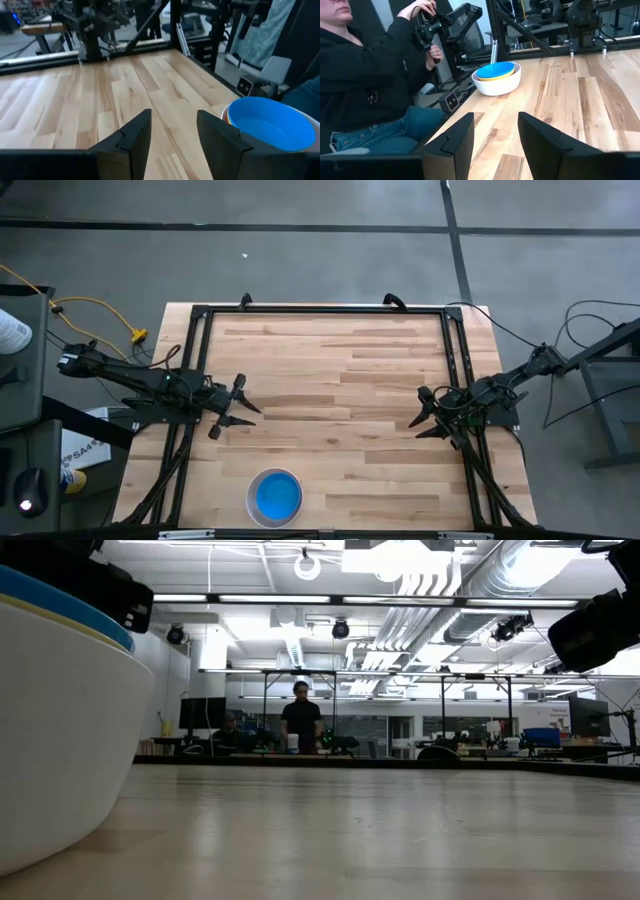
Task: Nest bowls inside each other
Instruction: Return to Home Position
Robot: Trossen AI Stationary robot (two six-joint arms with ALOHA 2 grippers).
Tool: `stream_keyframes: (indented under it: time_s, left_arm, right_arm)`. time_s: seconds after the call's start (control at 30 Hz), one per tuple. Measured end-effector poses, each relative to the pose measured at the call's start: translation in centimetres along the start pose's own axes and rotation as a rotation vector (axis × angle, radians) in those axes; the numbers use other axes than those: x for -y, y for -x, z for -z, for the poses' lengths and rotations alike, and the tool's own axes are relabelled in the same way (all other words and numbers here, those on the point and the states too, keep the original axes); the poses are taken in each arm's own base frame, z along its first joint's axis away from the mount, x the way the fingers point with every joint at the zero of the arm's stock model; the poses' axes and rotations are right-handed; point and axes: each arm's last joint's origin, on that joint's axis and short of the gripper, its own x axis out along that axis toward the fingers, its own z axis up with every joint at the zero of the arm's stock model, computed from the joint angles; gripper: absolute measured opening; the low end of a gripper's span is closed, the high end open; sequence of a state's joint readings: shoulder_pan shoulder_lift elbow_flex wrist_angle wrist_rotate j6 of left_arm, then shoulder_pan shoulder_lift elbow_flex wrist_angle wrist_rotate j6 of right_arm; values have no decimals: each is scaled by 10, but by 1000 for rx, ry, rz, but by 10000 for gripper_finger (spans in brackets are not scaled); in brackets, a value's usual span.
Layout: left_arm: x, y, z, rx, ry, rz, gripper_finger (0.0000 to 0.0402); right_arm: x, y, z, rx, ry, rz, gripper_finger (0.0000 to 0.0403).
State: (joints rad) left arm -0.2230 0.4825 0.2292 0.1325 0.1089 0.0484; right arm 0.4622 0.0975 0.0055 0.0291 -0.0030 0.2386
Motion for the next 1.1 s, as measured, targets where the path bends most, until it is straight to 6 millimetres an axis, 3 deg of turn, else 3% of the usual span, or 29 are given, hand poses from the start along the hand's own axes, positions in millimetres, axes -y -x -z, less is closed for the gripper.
stream_keyframes:
  time_s: [0.73, 1.1]
  left_arm:
    - [2, 19, 38, 118, 1, -86, 159]
    - [2, 19, 44, 86, 25, -91, 159]
  right_arm:
    - [0, 0, 0, 1, 0, 0, 146]
    - [0, 0, 0, 1, 0, 0, 146]
